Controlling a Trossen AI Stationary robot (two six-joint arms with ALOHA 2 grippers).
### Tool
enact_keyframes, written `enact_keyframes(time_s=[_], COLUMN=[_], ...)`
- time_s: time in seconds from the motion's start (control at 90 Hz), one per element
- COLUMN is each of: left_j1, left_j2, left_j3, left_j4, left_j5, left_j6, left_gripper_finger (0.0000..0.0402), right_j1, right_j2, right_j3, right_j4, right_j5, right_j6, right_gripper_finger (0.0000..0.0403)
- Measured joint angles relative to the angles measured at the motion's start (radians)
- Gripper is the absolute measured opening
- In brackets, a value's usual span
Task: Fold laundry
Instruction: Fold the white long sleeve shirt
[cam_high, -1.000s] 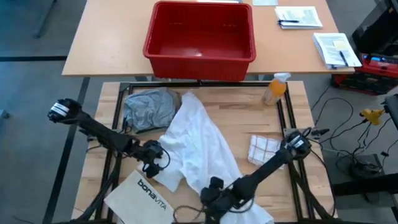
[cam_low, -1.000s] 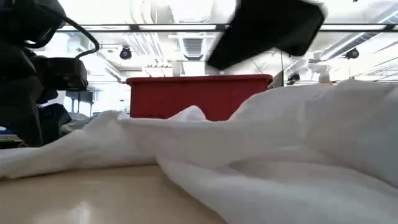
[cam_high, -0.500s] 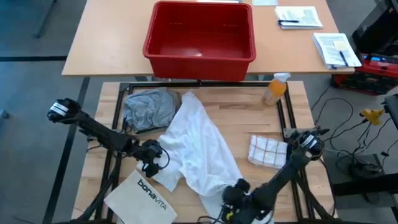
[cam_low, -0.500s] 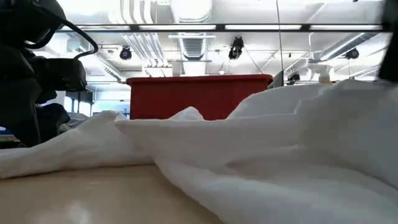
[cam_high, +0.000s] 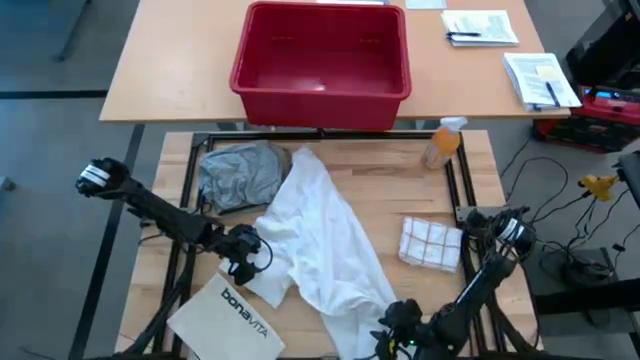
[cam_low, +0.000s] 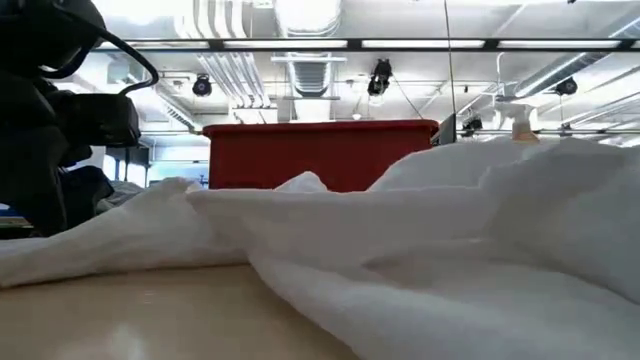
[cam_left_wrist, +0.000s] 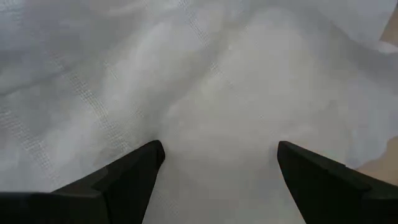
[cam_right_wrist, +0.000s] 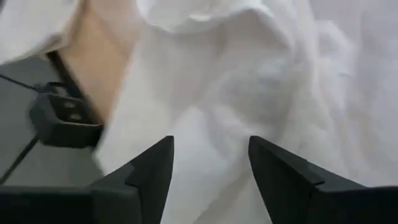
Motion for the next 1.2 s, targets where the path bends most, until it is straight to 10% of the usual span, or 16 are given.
enact_keyframes(time_s=[0.4,0.689,1.011,1.2], left_j1=[0.0,0.0,0.0,0.0], left_j2=[0.0,0.0,0.003,0.003], left_j3=[0.0,0.0,0.0,0.0], left_j4=[0.005,0.007,0.009,0.009], left_j5=[-0.006,-0.015,-0.019,-0.019], left_j6=[-0.022,-0.023,-0.023,-0.023], left_gripper_finger=[0.0311,0.0311,0.0311,0.0311], right_j1=[0.048,0.002,-0.024,0.0], right_j2=[-0.024,-0.024,-0.031,-0.074], right_j3=[-0.122,-0.222,-0.221,-0.138], right_j4=[0.116,0.428,0.414,0.352], right_j5=[0.099,0.083,-0.024,-0.115], right_j6=[0.16,-0.035,-0.089,-0.112], right_gripper_finger=[0.0175,0.0161,0.0013,0.0002])
